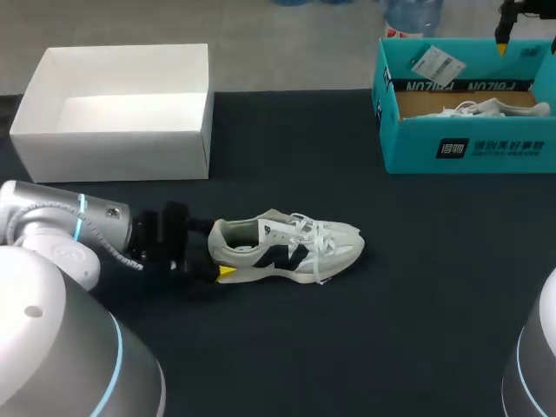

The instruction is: Take the shoe out of the shoebox, open the shoe tongue, remove and reinsert the insole, then place the shoe into the shoebox

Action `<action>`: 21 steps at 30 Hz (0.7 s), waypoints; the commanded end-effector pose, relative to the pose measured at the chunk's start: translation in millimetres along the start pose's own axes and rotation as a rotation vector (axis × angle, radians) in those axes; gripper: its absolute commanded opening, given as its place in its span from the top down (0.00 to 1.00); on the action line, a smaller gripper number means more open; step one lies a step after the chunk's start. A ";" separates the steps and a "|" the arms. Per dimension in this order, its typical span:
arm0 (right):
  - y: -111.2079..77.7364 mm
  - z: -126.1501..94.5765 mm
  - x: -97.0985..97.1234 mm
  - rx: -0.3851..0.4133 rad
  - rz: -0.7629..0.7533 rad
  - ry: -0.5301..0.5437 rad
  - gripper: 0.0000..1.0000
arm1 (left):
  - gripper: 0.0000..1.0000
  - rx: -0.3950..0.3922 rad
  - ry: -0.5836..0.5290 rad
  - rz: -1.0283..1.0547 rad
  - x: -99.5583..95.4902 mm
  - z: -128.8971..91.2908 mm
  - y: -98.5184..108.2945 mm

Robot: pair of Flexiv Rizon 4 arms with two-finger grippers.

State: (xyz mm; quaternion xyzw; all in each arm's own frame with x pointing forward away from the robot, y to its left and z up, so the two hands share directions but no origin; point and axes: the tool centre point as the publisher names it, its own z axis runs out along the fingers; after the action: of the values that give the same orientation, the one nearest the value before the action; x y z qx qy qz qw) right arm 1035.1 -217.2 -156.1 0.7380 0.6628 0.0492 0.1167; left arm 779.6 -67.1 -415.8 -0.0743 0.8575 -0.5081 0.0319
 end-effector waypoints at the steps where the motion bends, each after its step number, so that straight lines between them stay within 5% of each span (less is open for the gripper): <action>1: -0.6 0.2 -0.3 -0.001 0.000 0.001 0.00 | 0.00 -0.004 0.002 -0.002 -2.3 6.3 2.4; 12: -0.6 0.2 -0.3 -0.001 0.000 0.001 0.00 | 0.04 -0.009 0.011 0.002 -2.9 11.1 4.2; 13: -0.6 0.2 -0.3 -0.001 0.000 0.001 0.00 | 0.54 -0.009 0.012 0.003 -2.8 11.1 4.1; 14: -0.6 0.2 -0.3 -0.001 0.000 0.001 0.00 | 0.71 -0.010 0.014 0.003 -2.8 11.3 4.1; 15: -0.6 0.2 -0.3 -0.001 0.000 0.001 0.00 | 1.00 -0.012 0.015 0.004 -2.9 11.6 4.2; 21: -0.6 0.2 -0.3 -0.001 0.000 0.001 0.00 | 1.00 -0.027 0.030 0.023 -4.9 11.5 4.8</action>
State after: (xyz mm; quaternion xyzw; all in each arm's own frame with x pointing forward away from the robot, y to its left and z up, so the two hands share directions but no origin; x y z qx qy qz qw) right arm 1035.1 -217.2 -156.1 0.7380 0.6628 0.0491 0.1167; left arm 782.6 -73.6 -424.6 -0.0613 0.8625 -0.5017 0.0272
